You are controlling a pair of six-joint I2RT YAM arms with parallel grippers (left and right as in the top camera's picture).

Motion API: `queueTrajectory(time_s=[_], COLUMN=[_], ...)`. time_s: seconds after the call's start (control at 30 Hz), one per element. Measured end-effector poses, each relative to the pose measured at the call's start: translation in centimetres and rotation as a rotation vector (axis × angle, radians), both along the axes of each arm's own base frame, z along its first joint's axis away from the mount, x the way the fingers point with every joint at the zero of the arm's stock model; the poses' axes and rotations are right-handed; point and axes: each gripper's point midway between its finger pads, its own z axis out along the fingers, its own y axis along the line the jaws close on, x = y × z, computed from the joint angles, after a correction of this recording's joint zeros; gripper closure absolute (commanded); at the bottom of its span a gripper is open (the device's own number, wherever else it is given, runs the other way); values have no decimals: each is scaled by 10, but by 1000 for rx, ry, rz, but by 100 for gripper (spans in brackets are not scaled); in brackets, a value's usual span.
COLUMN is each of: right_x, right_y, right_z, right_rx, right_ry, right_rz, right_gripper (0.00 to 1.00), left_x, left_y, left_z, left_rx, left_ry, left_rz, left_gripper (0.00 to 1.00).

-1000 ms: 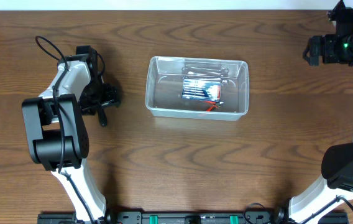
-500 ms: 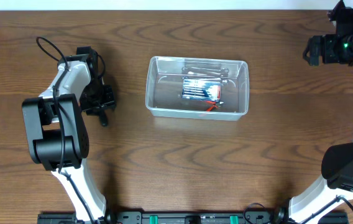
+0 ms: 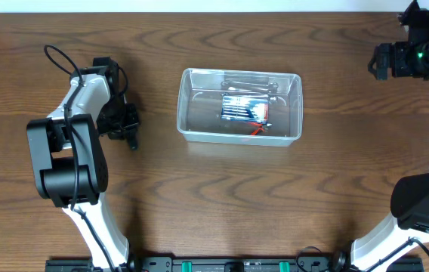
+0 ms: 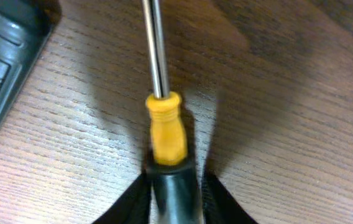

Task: Pack container
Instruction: 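Lower the left gripper and grasp the yellow-handled screwdriver, then carry the screwdriver with the left gripper into the container and release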

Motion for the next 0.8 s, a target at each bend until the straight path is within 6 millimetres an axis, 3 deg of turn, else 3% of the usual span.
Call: queueTrajectory(time_s=[0.2, 0.47, 0.6, 0.7, 0.8], right_x=[0, 0, 0, 0, 0], right_y=[0, 0, 0, 0, 0], right_z=[0, 0, 0, 0, 0], right_rx=[0, 0, 0, 0, 0], right_ry=[0, 0, 0, 0, -1], right_rz=[0, 0, 0, 0, 0], right_gripper=[1, 1, 1, 1, 1], left_x=[0, -2, -17, -26, -14], left_y=[0, -1, -3, -7, -18], left_z=[0, 1, 5, 14, 38], left_rx=[1, -4, -16, -23, -22], left_ry=[0, 5, 73, 122, 89], left_rz=[2, -2, -2, -10, -67], left_gripper=[94, 94, 94, 94, 94])
